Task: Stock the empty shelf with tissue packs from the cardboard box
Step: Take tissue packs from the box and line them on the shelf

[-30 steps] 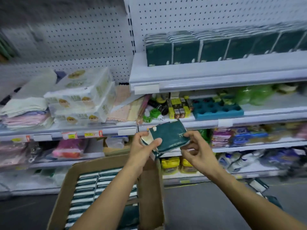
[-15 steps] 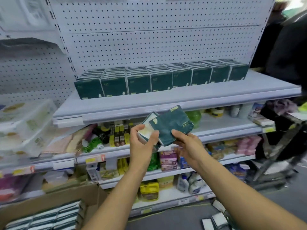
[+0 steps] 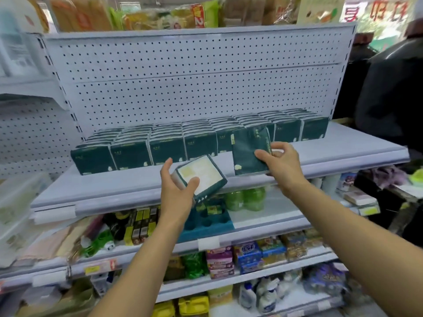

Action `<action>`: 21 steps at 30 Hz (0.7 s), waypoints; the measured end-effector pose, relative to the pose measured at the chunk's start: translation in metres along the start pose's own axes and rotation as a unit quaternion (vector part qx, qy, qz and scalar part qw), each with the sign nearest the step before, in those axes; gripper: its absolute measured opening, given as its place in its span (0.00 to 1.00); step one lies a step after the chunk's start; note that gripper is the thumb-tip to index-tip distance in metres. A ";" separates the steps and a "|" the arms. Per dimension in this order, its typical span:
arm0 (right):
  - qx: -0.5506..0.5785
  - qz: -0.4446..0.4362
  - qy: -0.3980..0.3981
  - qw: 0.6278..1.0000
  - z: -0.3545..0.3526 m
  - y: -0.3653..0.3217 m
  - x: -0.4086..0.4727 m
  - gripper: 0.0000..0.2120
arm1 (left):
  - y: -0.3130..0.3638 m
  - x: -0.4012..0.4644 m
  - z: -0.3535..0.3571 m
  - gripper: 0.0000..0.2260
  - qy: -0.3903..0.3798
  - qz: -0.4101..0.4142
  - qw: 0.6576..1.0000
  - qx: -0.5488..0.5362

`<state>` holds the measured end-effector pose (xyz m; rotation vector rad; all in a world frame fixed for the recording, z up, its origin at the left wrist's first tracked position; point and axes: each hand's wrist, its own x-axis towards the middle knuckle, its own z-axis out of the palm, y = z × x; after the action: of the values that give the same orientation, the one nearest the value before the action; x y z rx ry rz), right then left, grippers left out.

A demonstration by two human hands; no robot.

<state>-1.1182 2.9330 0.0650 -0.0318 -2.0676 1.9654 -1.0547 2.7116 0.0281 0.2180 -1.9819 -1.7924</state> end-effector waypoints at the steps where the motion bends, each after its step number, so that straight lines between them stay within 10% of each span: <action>1: -0.049 -0.034 0.000 0.998 0.000 -0.003 0.015 0.20 | 0.000 0.009 0.004 0.30 0.000 -0.002 1.000 0.003; 10: -0.448 -0.250 -0.142 0.847 0.020 0.021 0.128 0.16 | -0.013 0.104 0.025 0.29 -0.057 -0.013 0.997 0.043; 21: -0.462 -0.395 -0.118 0.786 0.032 0.074 0.174 0.30 | -0.030 0.143 0.038 0.26 -0.087 -0.064 0.994 0.019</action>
<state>-1.3053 2.9443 0.0247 0.7683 -2.3962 0.3970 -1.2031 2.6831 0.0292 0.2101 -2.1681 -1.9124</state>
